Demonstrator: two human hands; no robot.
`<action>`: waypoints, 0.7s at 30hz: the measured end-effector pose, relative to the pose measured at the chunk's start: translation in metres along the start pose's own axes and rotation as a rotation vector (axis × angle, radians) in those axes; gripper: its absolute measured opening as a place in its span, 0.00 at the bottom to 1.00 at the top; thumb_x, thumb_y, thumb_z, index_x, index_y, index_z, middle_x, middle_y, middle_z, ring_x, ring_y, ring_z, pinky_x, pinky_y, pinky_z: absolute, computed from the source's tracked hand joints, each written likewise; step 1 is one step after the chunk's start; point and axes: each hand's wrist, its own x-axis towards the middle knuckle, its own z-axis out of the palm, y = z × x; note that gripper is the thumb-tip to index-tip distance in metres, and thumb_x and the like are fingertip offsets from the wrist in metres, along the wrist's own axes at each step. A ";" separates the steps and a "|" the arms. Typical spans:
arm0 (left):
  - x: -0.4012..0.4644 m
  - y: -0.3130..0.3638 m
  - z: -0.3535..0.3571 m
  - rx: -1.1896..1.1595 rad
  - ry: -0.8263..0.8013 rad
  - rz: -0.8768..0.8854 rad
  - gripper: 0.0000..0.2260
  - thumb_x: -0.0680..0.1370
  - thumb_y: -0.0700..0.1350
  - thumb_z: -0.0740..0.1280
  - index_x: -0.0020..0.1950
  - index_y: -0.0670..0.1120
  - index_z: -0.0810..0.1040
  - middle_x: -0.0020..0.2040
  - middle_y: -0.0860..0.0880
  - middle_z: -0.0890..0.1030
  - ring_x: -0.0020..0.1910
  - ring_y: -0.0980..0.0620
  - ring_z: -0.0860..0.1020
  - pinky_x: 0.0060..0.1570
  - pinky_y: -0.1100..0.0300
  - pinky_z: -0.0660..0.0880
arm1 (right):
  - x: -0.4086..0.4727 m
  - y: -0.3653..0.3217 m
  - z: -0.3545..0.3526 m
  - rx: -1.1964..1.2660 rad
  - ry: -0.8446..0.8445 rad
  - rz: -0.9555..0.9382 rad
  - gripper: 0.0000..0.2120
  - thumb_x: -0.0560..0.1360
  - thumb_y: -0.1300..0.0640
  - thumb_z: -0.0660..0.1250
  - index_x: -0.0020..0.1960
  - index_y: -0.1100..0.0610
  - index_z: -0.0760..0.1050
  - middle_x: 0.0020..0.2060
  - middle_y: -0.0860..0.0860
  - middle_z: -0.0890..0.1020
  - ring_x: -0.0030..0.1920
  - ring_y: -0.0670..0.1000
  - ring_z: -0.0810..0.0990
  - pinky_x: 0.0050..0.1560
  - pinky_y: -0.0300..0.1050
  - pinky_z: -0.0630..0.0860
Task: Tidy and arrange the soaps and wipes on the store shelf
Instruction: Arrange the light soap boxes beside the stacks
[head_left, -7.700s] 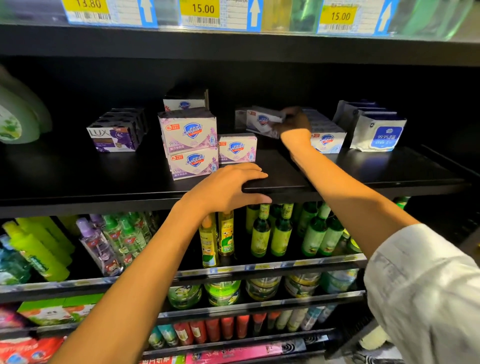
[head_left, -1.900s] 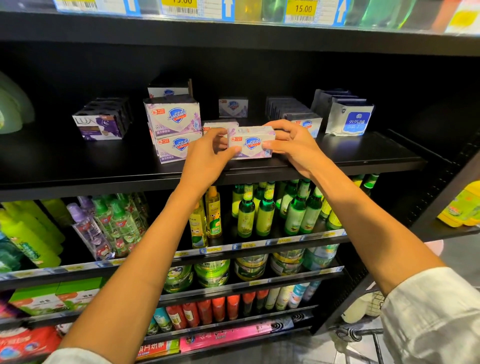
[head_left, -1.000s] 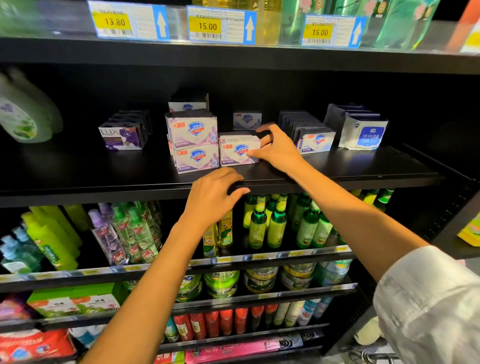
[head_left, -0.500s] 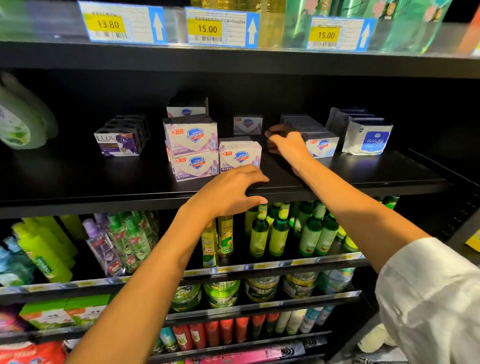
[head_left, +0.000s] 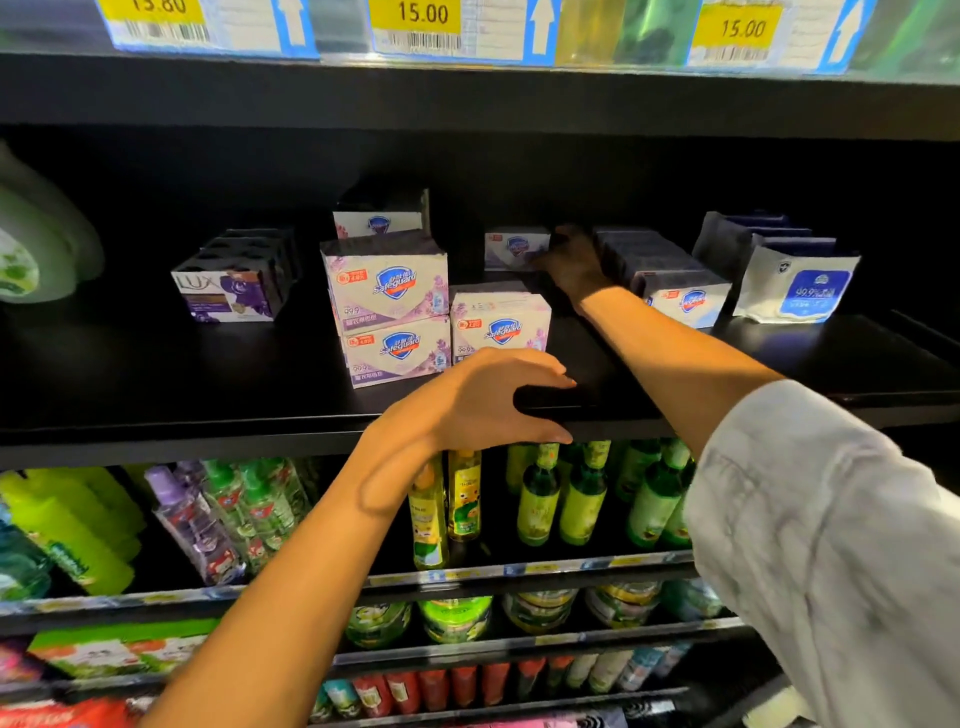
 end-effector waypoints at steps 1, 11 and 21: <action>0.001 -0.001 0.000 -0.014 -0.003 -0.004 0.24 0.76 0.54 0.77 0.71 0.48 0.81 0.69 0.54 0.79 0.67 0.64 0.72 0.65 0.78 0.62 | 0.018 0.010 0.005 0.016 -0.004 0.009 0.30 0.70 0.58 0.81 0.70 0.59 0.76 0.63 0.56 0.83 0.63 0.56 0.82 0.66 0.55 0.79; 0.004 -0.003 0.003 -0.053 -0.032 -0.097 0.26 0.75 0.56 0.77 0.72 0.53 0.79 0.73 0.59 0.74 0.68 0.71 0.66 0.63 0.84 0.55 | 0.011 -0.015 0.009 0.080 0.029 0.054 0.32 0.71 0.64 0.80 0.71 0.61 0.72 0.68 0.57 0.79 0.68 0.55 0.77 0.69 0.48 0.74; -0.001 0.004 -0.001 0.015 -0.042 -0.058 0.27 0.75 0.61 0.75 0.72 0.55 0.79 0.74 0.57 0.75 0.73 0.59 0.71 0.74 0.54 0.69 | -0.007 -0.010 -0.004 0.099 0.071 0.024 0.20 0.66 0.67 0.83 0.45 0.54 0.72 0.51 0.54 0.81 0.57 0.55 0.82 0.56 0.52 0.83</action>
